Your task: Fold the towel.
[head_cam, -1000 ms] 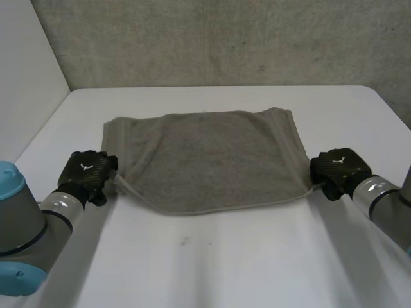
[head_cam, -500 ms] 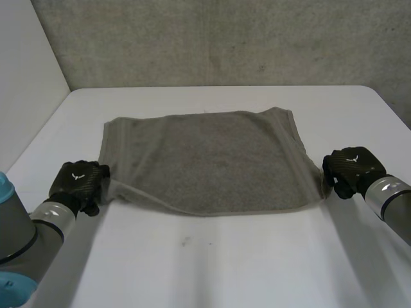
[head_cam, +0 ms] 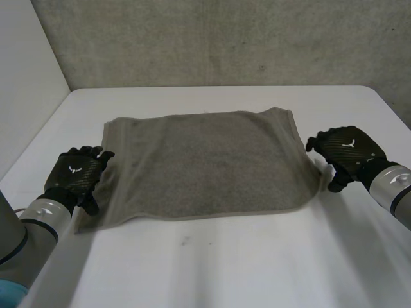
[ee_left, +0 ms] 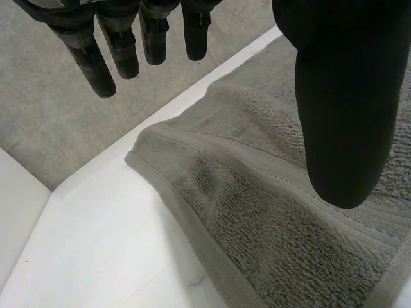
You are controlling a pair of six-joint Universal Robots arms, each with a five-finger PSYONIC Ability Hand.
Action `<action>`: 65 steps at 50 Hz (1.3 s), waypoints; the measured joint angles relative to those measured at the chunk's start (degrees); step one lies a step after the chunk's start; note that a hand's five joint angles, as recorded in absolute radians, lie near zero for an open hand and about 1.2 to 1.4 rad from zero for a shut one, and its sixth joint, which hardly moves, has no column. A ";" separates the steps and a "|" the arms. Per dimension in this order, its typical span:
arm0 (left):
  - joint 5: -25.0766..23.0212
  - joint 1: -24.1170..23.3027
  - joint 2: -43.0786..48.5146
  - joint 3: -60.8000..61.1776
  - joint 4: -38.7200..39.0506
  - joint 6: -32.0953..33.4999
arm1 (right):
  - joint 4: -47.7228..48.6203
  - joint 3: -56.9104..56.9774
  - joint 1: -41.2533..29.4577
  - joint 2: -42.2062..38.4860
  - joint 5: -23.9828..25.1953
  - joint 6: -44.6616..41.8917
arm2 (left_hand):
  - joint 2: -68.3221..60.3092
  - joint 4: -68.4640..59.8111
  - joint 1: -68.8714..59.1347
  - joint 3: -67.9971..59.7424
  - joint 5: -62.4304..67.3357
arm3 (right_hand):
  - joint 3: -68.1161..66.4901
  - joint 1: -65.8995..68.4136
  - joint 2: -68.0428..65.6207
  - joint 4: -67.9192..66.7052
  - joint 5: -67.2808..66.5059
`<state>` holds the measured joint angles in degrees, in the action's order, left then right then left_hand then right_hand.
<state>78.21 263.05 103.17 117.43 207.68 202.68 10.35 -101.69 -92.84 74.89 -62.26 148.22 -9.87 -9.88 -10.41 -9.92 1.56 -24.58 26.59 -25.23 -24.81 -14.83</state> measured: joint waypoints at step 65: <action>-0.13 0.01 1.17 -0.10 -0.43 -0.01 | 0.30 8.42 4.31 -18.98 2.49 -7.24 | -1.02 -0.98 -0.20 -0.86 0.00 | -18.58 22.73 -17.76 -18.37 -16.24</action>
<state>78.08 263.06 104.34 117.33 207.25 202.67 10.66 -93.27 -88.53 55.91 -59.77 140.98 -10.90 -10.87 -10.61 -10.78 1.56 -43.16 49.32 -42.99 -43.18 -31.07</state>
